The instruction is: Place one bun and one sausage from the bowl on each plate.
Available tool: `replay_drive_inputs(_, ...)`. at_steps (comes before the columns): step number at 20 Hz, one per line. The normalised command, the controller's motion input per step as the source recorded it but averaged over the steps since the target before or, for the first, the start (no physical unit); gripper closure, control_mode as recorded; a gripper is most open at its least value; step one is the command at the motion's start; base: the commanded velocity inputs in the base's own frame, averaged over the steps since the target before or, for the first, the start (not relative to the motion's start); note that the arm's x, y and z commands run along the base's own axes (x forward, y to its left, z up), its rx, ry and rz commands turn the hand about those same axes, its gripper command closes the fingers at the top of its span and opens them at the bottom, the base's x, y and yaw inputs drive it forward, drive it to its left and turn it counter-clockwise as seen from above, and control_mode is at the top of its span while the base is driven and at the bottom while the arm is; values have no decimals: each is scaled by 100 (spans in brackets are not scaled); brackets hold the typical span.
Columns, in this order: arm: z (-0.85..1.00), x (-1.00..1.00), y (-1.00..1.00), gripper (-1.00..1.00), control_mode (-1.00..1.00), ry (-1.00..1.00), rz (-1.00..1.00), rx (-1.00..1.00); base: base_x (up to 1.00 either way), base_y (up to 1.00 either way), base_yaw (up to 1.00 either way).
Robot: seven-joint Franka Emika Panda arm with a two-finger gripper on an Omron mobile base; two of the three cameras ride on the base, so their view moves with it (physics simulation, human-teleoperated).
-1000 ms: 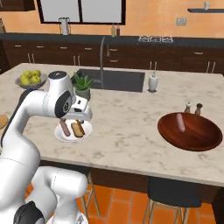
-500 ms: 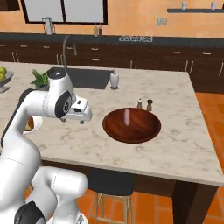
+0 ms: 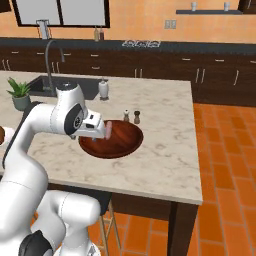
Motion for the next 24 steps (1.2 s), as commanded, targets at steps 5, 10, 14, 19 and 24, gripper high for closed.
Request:
replay_drive_inputs(5, 0, 0, 0, -100, 100, 0, 0, 0, 26, -19, -2)
replay_drive_inputs(10, 0, 0, 0, -100, 100, 0, 0, 0, 66, -5, 0)
replay_drive_inputs(14, 0, 0, 0, -100, 100, 0, 0, 0, 68, 0, 0)
replay_drive_inputs(19, 0, 99, 0, -100, -100, 0, 0, 0, 0, 0, 0)
replay_drive_inputs(24, -4, 100, 3, -100, -100, 0, 0, 0, 0, 0, 0)
